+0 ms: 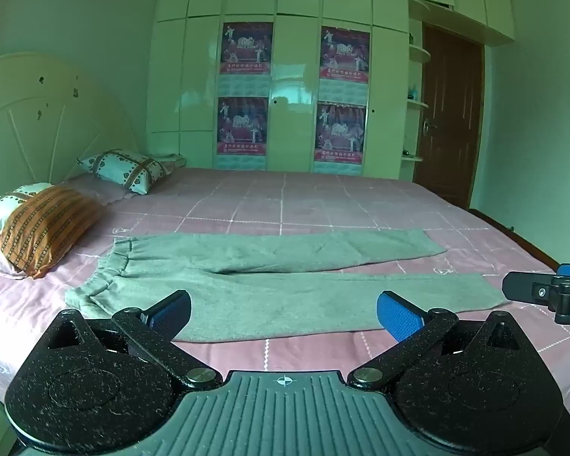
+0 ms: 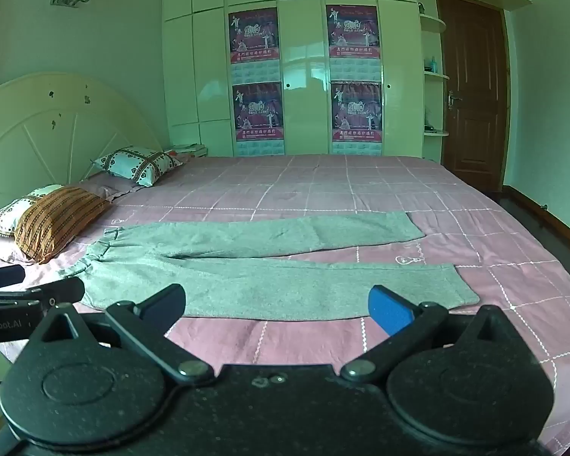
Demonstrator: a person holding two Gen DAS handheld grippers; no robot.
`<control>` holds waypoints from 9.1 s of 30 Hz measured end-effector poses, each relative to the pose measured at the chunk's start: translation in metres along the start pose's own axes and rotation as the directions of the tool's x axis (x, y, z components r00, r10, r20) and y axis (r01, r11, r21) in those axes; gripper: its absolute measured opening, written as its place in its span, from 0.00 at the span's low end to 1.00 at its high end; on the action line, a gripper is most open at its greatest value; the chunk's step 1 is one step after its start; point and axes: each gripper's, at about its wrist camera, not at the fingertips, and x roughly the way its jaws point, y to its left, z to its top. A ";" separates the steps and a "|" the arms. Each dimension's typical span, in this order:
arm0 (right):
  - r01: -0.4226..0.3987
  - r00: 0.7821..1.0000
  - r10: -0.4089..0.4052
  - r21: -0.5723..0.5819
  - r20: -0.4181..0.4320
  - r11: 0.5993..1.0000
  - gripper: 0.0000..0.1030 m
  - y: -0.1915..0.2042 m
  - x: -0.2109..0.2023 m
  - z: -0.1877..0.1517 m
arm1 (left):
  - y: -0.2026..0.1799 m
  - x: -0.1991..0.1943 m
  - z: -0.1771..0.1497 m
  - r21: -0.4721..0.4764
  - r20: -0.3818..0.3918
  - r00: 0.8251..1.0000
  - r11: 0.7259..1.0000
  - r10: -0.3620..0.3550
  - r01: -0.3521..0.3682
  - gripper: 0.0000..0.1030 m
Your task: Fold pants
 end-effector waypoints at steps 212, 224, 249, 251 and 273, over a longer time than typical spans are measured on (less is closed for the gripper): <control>-0.205 0.933 0.284 0.320 -0.221 0.925 0.15 0.015 0.355 0.030 | 0.395 0.293 -0.031 -0.705 -0.038 0.981 0.701 -0.188 0.108 0.65; -0.148 0.921 0.276 0.406 -0.276 0.902 0.16 0.008 0.386 0.004 | 0.385 0.351 -0.058 -0.791 -0.160 0.969 0.612 -0.190 -0.010 0.64; -0.170 0.911 0.292 0.379 -0.292 0.909 0.00 0.019 0.317 -0.022 | 0.418 0.333 -0.067 -0.713 -0.293 0.935 0.697 -0.200 -0.074 0.14; -0.134 0.899 0.259 0.342 -0.353 0.930 0.00 0.022 0.328 -0.043 | 0.421 0.327 -0.081 -0.783 -0.225 0.952 0.620 -0.208 -0.050 0.14; -0.149 0.919 0.286 0.433 -0.271 0.889 0.02 0.008 0.310 -0.037 | 0.415 0.331 -0.054 -0.625 -0.342 0.926 0.775 -0.161 -0.096 0.24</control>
